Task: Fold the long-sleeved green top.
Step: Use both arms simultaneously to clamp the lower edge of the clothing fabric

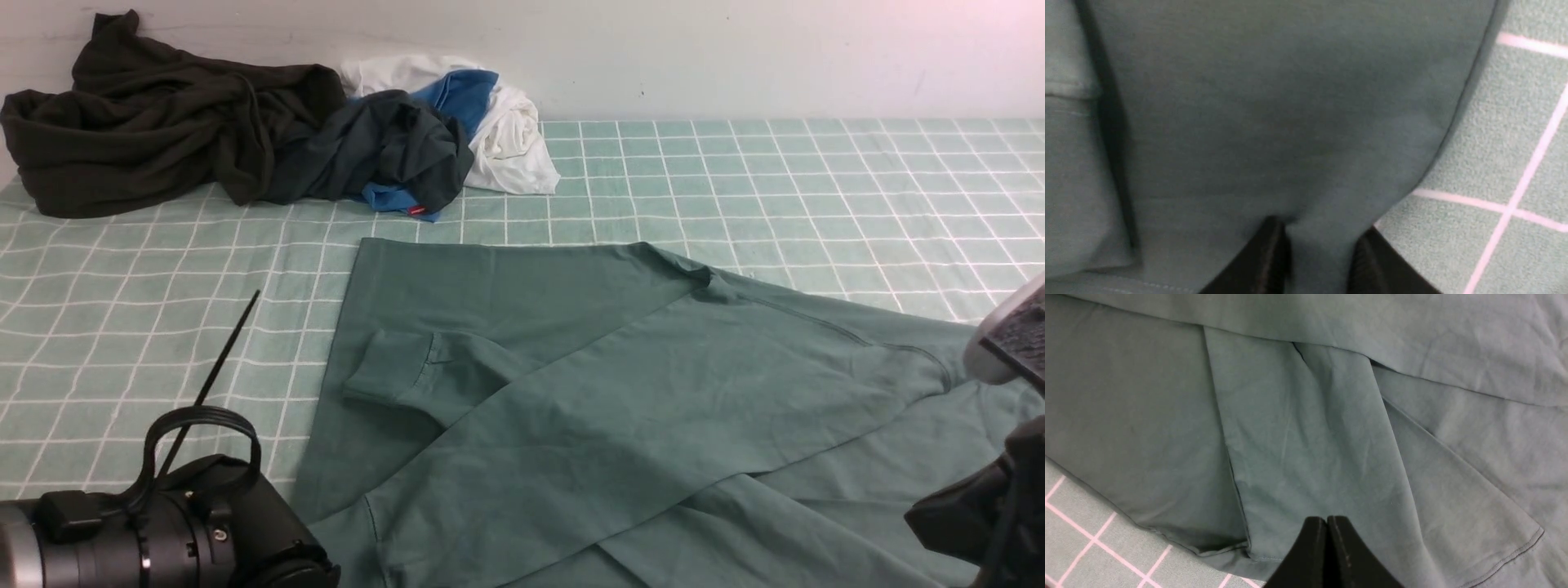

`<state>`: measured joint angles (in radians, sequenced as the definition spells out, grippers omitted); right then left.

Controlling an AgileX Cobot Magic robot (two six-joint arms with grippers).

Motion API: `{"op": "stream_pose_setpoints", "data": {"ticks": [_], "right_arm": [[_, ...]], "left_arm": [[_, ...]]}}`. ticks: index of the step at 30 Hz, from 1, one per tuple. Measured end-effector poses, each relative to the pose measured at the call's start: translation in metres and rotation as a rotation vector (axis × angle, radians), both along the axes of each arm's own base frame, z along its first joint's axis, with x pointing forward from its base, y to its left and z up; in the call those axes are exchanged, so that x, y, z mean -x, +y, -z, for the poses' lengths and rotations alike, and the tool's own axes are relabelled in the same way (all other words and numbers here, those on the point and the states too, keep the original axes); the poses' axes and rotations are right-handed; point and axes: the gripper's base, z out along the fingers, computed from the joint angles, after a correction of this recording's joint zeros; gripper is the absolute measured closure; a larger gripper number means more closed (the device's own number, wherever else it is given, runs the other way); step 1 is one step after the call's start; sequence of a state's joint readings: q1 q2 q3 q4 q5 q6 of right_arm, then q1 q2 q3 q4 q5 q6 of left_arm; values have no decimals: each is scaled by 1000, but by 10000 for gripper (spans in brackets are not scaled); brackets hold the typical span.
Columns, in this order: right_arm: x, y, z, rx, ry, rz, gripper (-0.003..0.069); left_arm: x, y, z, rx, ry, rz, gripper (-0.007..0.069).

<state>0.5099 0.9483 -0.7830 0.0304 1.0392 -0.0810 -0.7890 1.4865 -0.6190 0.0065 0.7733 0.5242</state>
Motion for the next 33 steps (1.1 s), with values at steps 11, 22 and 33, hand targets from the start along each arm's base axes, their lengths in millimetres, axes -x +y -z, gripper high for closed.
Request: {"op": "stream_pose_setpoints", "data": {"ticks": [11,22,33], "right_arm": [[0,0,0,24,-7,-40,673],[9,4,53,207,124,-470,325],[12,-13,127,452,38,-701,164]], "left_arm": [[-1,0,-1,-16,15,-135,618],[25,30,-55,-29,-18,-222,618],[29,34,-54,17,-53,-227,618]]}}
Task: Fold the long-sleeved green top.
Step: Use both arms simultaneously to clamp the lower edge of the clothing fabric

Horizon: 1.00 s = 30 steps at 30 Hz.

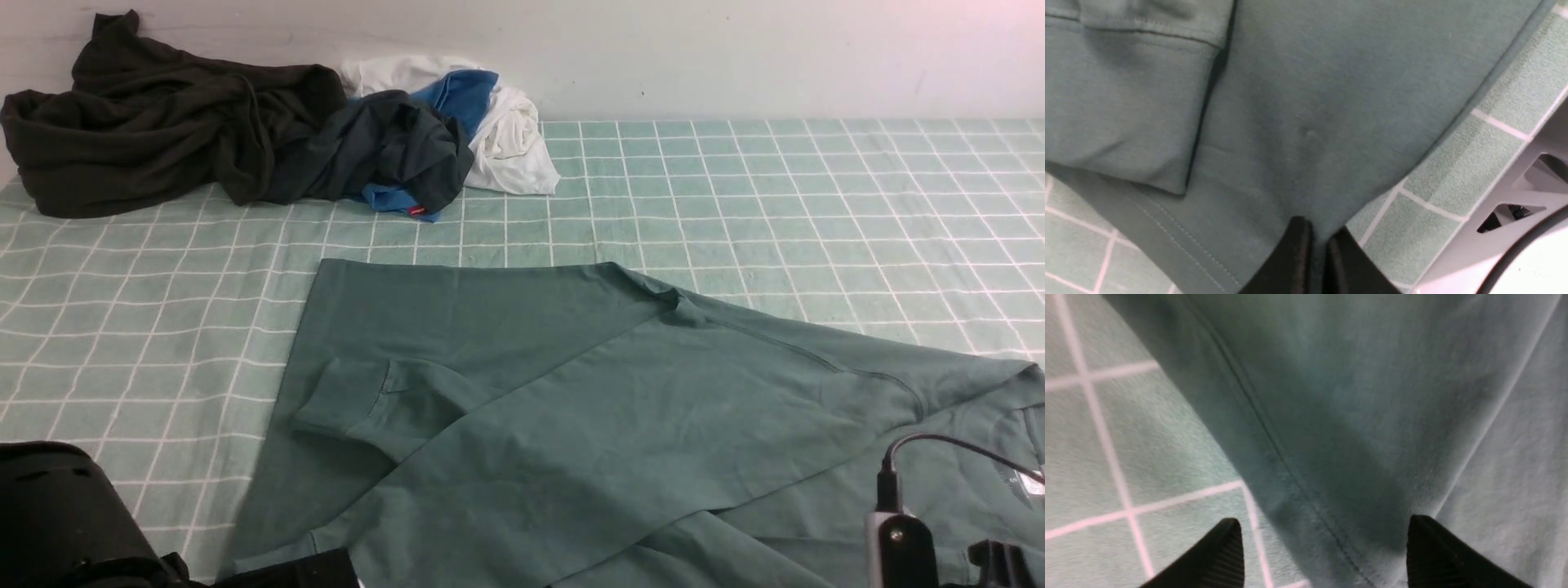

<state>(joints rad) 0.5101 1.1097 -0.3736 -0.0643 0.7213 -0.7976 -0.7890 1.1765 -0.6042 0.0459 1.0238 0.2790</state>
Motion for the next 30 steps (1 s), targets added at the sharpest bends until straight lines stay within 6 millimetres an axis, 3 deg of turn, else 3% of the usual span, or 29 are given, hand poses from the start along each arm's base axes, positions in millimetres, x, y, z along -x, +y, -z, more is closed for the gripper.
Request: {"op": "stream_pose_setpoints", "data": {"ticks": [10,14,20,23,28,30], "right_arm": [[-8,3,14,27,19,0,235],[-9,4,17,36,36,-1,309],[-10,4,18,35,33,-2,559],[-10,4,17,33,29,-3,635],[-20,9,1,45,34,9,644],[-34,15,-25,53,11,17,644]], "left_arm": [[1,1,6,11,-9,-2,618],[0,0,6,21,-20,-1,618],[0,0,6,21,-21,-8,618],[0,0,6,21,-21,-8,618],[-1,0,4,19,-28,-17,618],[-6,-1,-4,6,-53,-30,618]]}}
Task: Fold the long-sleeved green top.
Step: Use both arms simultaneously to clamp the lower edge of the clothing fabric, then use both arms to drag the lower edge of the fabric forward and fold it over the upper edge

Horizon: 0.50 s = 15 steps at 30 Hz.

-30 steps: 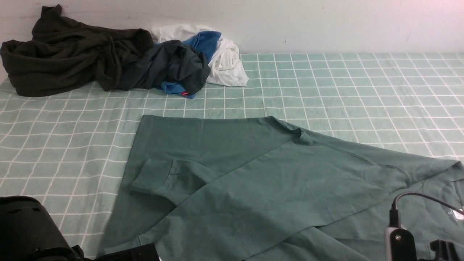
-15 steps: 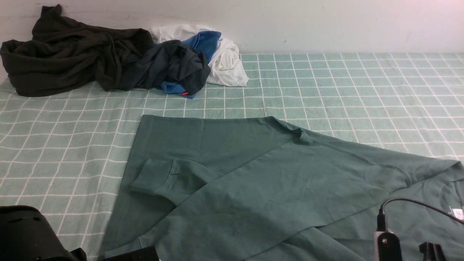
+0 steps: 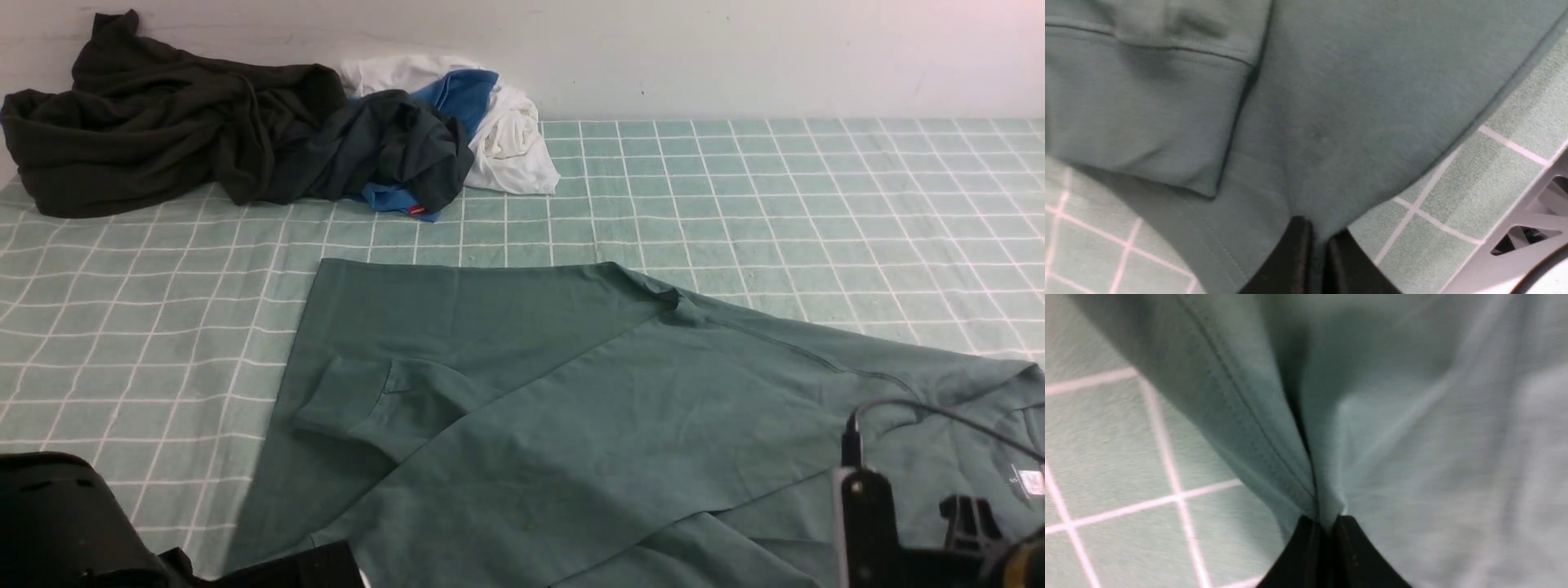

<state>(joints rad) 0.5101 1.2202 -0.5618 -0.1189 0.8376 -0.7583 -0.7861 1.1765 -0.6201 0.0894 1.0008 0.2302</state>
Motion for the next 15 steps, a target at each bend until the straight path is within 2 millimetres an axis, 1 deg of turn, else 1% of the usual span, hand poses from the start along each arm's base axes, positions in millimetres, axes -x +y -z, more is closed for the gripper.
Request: {"op": "stream_pose_setpoints", "data": {"ticks": [3,4,5,6,7,8,9,10,11,12,13,14,15], "right_arm": [[-17,5,-31,3,-53,18,645],[-20,6,-35,-1,-63,22,645],[-33,7,-54,-21,-106,56,645],[-43,7,-64,-38,-133,77,645],[-44,6,-67,-43,-142,81,645],[-61,6,-79,-71,-170,122,645],[-71,5,-87,-87,-188,143,645],[-78,5,-88,-95,-185,155,645],[-93,4,-94,-113,-197,181,645],[-105,4,-96,-121,-196,195,645],[-107,5,-96,-123,-196,195,645],[-125,3,-96,-131,-192,221,645],[-140,3,-91,-132,-179,240,645]], "left_arm": [[-16,1,-19,-3,-76,-36,618],[-18,2,-21,-7,-86,-42,618],[-34,5,-39,3,-159,-77,615],[-44,9,-47,0,-192,-105,614],[-48,10,-51,4,-203,-119,614],[-68,15,-67,10,-252,-162,608],[-80,16,-78,20,-279,-181,606],[-90,19,-81,19,-284,-201,606],[-107,19,-89,25,-300,-211,607],[-124,21,-97,35,-315,-224,607],[-126,21,-95,30,-306,-225,607],[-149,22,-101,40,-319,-237,607],[-170,21,-98,34,-311,-246,607]]}}
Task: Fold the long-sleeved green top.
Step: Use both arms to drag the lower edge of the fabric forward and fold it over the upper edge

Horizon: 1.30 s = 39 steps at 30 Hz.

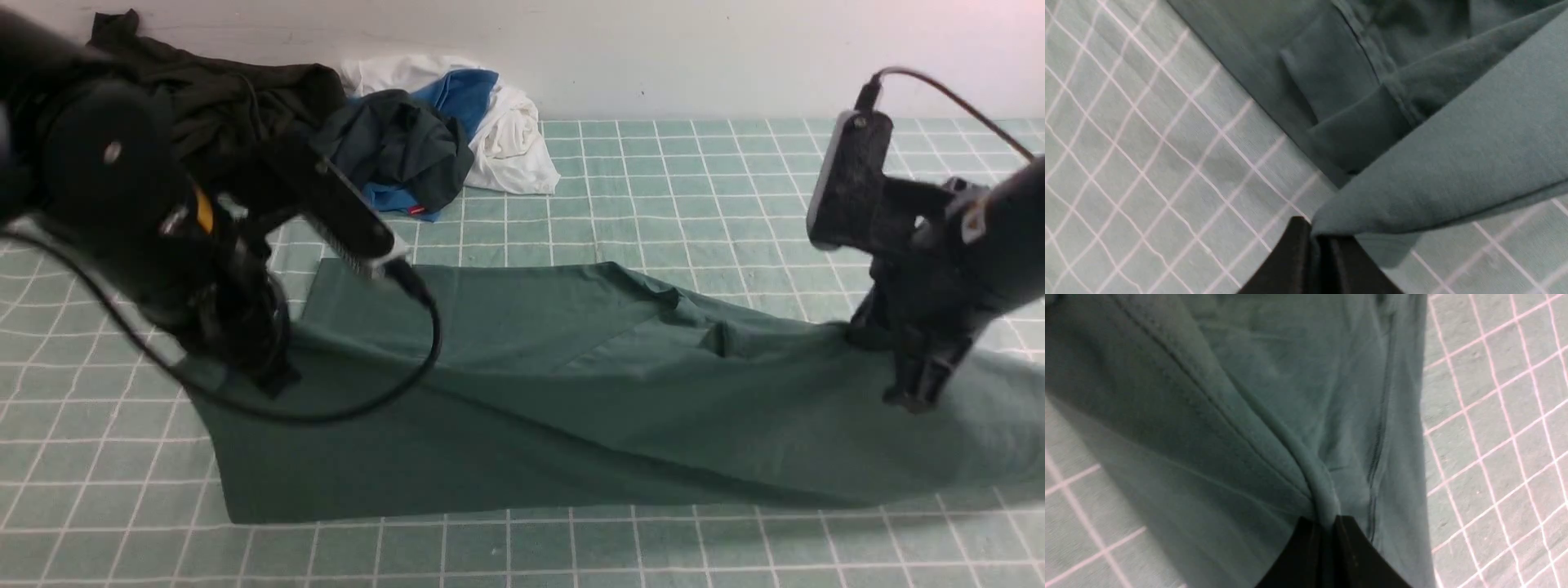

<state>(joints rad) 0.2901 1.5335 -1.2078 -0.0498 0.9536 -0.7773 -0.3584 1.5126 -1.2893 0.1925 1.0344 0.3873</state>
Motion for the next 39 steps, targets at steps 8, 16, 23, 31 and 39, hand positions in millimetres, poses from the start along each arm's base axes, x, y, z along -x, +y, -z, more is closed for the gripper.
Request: {"op": "stream_pose_setpoints", "data": {"ticks": [8,16,23,31,39], "right_arm": [[-79,-2,29,-24,-8,89,645],[-130,-7,75,-120,-72,246,639],[-141,-7,81,-200,-152,332,529],[-120,-26,22,-228,-233,589,284],[-72,-55,-4,-223,-161,795,263]], "left_arm": [[-108,2,31,-21,-3,-70,607],[-164,0,81,-45,2,-83,605],[-179,-2,102,-51,-46,-73,517],[-178,-2,68,39,-88,-260,219],[-135,-20,20,135,66,-302,239]]}}
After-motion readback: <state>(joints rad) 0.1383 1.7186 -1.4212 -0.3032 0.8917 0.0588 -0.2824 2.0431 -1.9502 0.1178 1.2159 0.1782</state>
